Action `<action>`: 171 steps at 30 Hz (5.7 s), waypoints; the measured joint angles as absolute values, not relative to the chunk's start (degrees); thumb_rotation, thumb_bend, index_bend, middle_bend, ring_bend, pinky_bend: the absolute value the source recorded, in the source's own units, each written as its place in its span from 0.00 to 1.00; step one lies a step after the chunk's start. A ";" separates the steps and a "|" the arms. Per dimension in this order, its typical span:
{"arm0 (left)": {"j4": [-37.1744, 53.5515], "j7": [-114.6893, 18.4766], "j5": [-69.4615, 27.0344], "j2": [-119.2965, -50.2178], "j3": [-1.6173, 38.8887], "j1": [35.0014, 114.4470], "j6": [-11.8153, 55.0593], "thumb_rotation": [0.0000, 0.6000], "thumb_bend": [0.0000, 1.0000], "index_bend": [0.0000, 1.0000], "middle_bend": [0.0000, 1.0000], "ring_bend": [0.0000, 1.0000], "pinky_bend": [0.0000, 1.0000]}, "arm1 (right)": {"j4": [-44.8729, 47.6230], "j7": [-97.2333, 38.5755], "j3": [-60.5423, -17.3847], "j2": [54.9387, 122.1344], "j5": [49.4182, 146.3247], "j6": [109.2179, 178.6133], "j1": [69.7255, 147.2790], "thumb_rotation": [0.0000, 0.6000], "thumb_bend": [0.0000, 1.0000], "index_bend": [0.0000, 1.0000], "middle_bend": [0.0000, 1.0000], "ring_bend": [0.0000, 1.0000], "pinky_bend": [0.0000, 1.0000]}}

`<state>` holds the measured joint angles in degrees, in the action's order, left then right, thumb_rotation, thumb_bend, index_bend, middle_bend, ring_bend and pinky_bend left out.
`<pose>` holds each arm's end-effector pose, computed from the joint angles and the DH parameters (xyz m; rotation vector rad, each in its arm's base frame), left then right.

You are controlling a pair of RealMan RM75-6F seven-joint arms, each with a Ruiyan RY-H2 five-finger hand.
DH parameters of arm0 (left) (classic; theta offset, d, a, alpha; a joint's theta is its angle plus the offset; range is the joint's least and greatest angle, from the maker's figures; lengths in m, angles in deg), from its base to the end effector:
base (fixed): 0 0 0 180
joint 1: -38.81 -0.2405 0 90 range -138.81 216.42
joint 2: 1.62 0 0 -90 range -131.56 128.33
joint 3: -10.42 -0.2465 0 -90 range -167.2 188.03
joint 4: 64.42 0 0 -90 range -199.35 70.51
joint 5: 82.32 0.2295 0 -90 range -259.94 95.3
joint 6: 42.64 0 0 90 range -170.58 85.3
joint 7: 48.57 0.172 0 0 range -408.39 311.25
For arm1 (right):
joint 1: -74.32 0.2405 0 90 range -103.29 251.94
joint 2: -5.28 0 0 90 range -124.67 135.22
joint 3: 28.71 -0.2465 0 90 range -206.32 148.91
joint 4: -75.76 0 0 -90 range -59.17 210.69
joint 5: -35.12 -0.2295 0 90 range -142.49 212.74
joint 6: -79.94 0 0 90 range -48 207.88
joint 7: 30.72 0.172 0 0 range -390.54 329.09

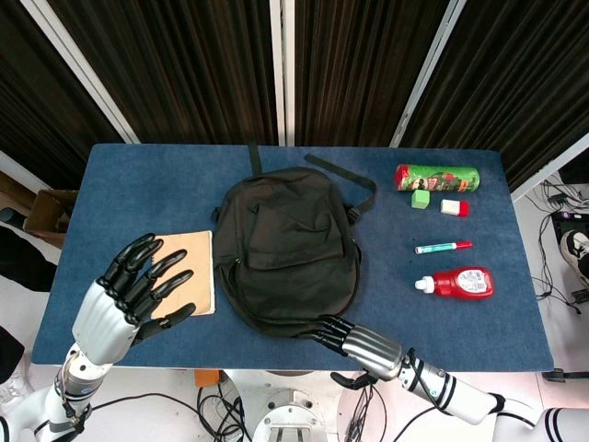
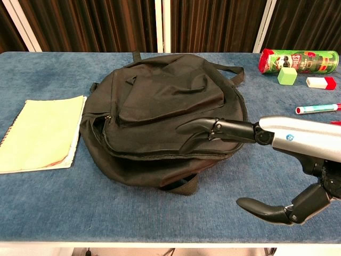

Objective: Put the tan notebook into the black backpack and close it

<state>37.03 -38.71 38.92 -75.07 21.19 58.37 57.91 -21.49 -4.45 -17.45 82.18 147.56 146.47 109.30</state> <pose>-0.0902 0.2178 0.1346 -1.5280 -0.1875 -1.8317 -0.1270 -0.1948 -0.0286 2.3591 -1.3621 1.3844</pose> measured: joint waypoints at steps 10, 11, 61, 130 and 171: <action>37.06 -38.62 37.14 -74.65 20.31 57.90 57.49 1.00 0.06 0.20 0.14 0.08 0.17 | -21.98 -6.46 -17.33 81.15 145.87 146.89 109.26 1.00 0.41 0.05 0.16 0.00 0.00; 37.05 -38.67 36.52 -74.42 19.99 57.72 57.09 1.00 0.06 0.20 0.14 0.08 0.17 | -22.08 -7.14 -17.52 80.89 145.41 146.82 109.20 1.00 0.41 0.05 0.16 0.00 0.00; 29.35 -44.41 20.13 -70.41 11.36 48.96 50.54 1.00 0.06 0.21 0.14 0.09 0.17 | -21.70 -36.17 -34.74 87.62 109.08 121.51 119.97 1.00 0.44 0.53 0.50 0.26 0.11; -13.06 -56.46 12.58 -91.08 7.65 58.95 29.73 1.00 0.07 0.22 0.14 0.09 0.17 | -24.80 -36.84 -53.86 103.45 73.78 149.92 114.58 1.00 0.63 0.84 0.70 0.51 0.24; -34.42 -77.96 13.81 -108.21 8.66 65.12 39.48 1.00 0.26 0.40 0.31 0.18 0.20 | -24.89 -34.05 -56.26 102.19 73.18 146.57 113.07 1.00 0.66 0.83 0.69 0.51 0.25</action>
